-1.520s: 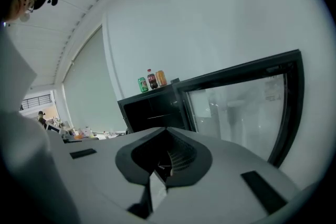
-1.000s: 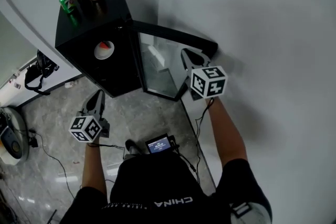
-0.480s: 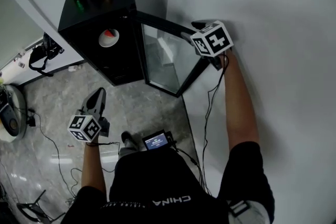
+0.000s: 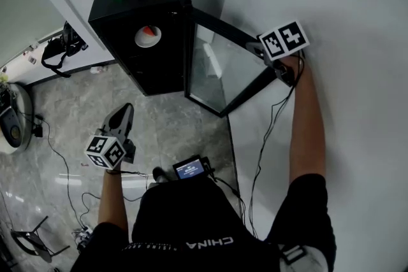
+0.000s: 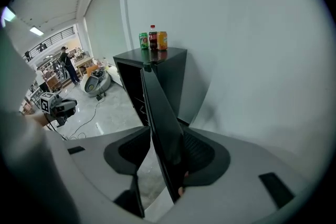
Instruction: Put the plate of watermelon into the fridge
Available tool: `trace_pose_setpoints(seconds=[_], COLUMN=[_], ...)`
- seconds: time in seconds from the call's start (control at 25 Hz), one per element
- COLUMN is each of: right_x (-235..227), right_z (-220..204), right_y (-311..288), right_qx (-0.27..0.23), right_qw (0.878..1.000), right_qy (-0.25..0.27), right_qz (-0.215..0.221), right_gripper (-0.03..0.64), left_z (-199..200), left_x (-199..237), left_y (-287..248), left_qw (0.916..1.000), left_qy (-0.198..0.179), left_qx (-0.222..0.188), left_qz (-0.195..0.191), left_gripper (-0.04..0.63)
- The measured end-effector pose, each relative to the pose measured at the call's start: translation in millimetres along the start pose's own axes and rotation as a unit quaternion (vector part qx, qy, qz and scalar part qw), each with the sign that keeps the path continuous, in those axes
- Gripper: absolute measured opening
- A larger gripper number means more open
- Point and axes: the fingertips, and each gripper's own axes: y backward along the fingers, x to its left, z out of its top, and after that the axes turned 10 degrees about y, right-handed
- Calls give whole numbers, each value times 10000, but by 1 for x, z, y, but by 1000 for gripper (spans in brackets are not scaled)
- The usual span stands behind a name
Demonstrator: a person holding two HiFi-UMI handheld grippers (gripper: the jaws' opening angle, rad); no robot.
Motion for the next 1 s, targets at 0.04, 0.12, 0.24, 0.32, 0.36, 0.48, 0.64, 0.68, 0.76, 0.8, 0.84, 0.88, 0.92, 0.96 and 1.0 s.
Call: trace_pose_setpoints(seconds=[0.04, 0.12, 0.24, 0.32, 0.36, 0.48, 0.64, 0.68, 0.76, 0.8, 0.84, 0.88, 0.92, 0.96, 1.0], right_x=[6, 23, 54, 74, 78, 55, 18, 16, 15, 15, 15, 17, 18, 20, 23], right_z=[0, 2, 1, 3, 7, 22, 4, 0, -2, -2, -2, -2, -2, -1, -1], right_y=[1, 4, 6, 8, 10, 22, 8, 5, 5, 7, 8, 9, 10, 10, 11], right_qx=[-16, -60, 24, -7, -126, -517, 4, 76, 48, 15, -7, -22, -35, -45, -51], right_qw=[10000, 9996, 9995, 9989, 9982, 9963, 9991, 9982, 9959, 9950, 9944, 9941, 9939, 9939, 9939], right_qy=[-47, -135, 58, 407, 579, 464, -406, -601, -882, -973, -1031, -1060, -1072, -1072, -1063], right_qz=[53, 241, 305, 217, 56, -498, -148, 22, 177, 206, 223, 233, 245, 266, 300], right_gripper=[201, 187, 181, 161, 161, 147, 147, 147, 138, 138, 133, 132, 126, 124, 124], left_z=[1, 2, 7, 10, 11, 11, 10, 10, 7, 5, 3, 2, 2, 2, 2], left_x=[2, 6, 12, 15, 16, 19, 29, 33, 40, 44, 46, 48, 48, 47, 45], left_y=[2, 6, 12, 18, 21, 30, 45, 48, 55, 58, 60, 60, 60, 58, 55], left_qw=[10000, 10000, 9999, 9998, 9997, 9995, 9997, 9998, 9999, 9999, 9999, 9999, 9999, 9999, 9998], left_qy=[-18, -39, -58, -75, -82, -88, -62, -40, 30, 61, 80, 93, 111, 133, 150], left_qx=[3, 10, 16, 9, 8, 30, 34, 37, 50, 63, 75, 82, 78, 66, 53], left_qz=[-15, -51, -139, -200, -224, -295, -221, -181, -107, -76, -54, -45, -50, -66, -92], left_gripper=[12, 12, 12, 12, 12, 12, 12, 12, 12, 12, 12, 12, 12, 12, 12])
